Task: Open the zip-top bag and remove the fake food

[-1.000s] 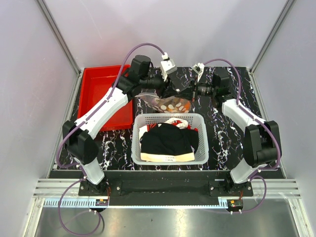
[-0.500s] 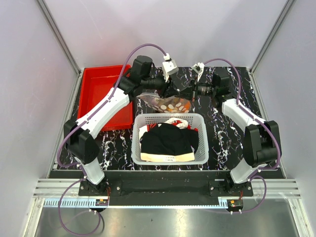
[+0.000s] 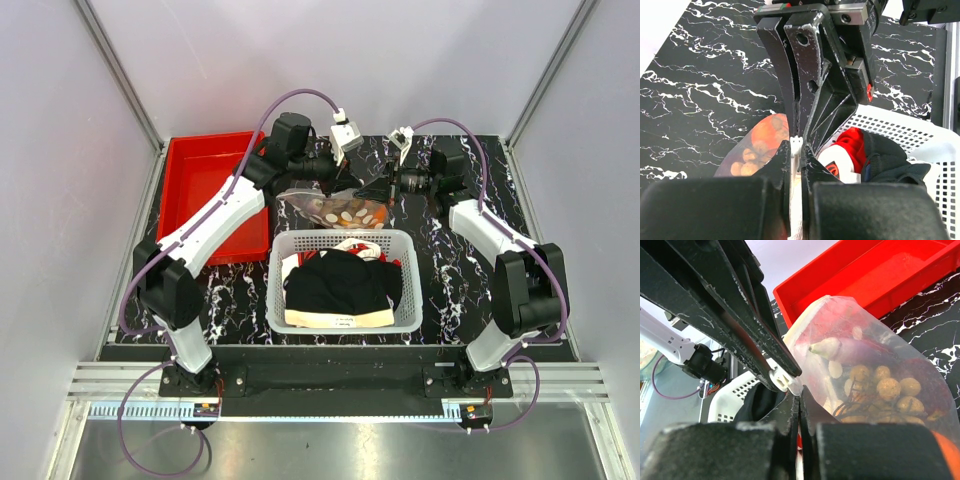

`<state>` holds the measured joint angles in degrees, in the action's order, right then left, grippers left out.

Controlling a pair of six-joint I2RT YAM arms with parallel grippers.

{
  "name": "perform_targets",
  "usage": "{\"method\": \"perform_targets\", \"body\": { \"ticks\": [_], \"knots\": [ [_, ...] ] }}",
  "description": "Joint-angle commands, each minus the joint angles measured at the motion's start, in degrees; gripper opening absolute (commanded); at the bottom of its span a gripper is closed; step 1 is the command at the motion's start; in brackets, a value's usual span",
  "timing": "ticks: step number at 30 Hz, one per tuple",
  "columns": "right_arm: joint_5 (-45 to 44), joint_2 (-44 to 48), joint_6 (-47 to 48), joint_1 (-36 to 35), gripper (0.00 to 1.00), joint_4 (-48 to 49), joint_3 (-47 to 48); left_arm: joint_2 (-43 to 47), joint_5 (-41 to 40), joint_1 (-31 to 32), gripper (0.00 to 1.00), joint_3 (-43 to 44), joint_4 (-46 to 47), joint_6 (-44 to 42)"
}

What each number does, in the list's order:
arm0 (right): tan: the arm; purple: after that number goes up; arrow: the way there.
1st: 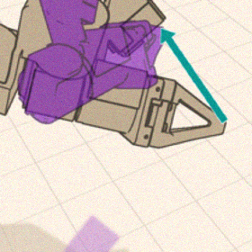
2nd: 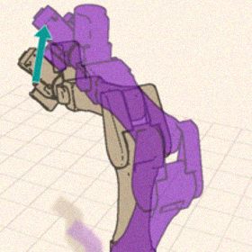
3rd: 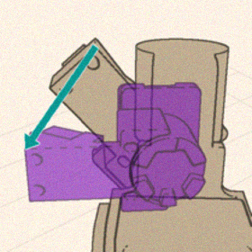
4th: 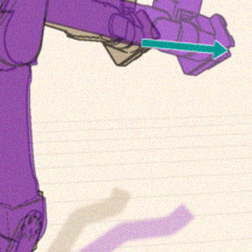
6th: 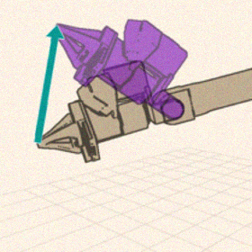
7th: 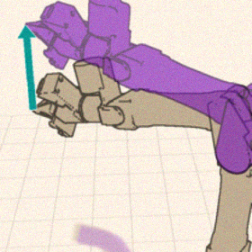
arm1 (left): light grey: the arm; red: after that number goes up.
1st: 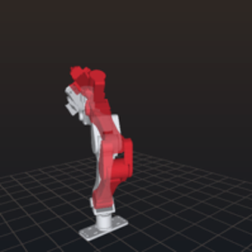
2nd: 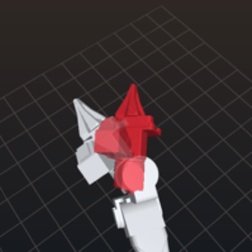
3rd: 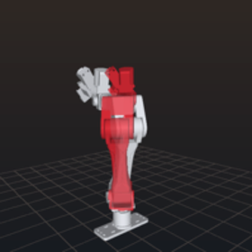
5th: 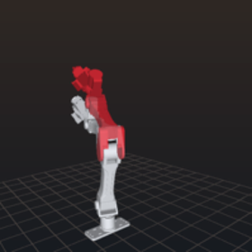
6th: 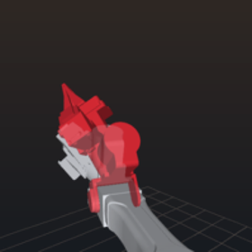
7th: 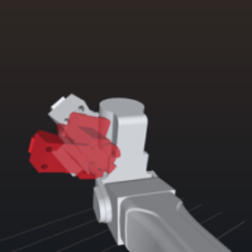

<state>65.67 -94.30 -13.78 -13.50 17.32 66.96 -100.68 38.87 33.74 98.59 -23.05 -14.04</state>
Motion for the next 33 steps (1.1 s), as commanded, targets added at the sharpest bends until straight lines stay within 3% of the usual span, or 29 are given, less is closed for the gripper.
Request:
{"method": "perform_targets", "body": {
  "ticks": [1, 3, 6, 8, 9, 12, 25, 33],
  "knots": [
    [0.5, 0.8, 1.9, -0.4, 0.11, 0.4, 2.9, -0.3, -0.4, -0.1, 0.0, 2.8, 1.7, -1.2],
    [-0.8, 0.9, 4.0, -1.2, 0.25, -3.2, 3.9, -0.3, 0.0, -0.1, 0.0, 2.9, 1.6, -1.1],
    [-1.6, 0.7, 5.4, -1.5, 0.27, -4.5, 4.5, -0.5, 0.4, -0.1, 0.0, 3.0, 1.2, -1.1],
    [-2.0, 0.6, 5.4, -1.7, 0.12, -4.5, 4.9, -0.6, 0.3, -0.1, 0.0, 3.0, 1.1, -1.1],
    [-1.8, 0.5, 5.3, -1.7, 0.0, -4.5, 5.2, -0.6, 0.2, -0.1, 0.0, 2.9, 1.0, -1.1],
    [-2.6, 0.7, 5.0, -1.6, 0.0, -3.8, 4.9, -0.6, -1.3, -0.5, 0.0, 2.8, 0.8, -0.5],
    [-9.8, 3.6, -6.7, -0.7, 0.0, 16.4, -1.6, 0.3, -3.7, -3.9, 0.0, -2.9, 1.5, 0.1],
    [-9.6, 3.3, -8.0, 2.4, 0.0, 18.3, -2.6, 3.2, -4.4, -8.9, 0.0, -8.2, 3.1, 1.5]
  ]
}}
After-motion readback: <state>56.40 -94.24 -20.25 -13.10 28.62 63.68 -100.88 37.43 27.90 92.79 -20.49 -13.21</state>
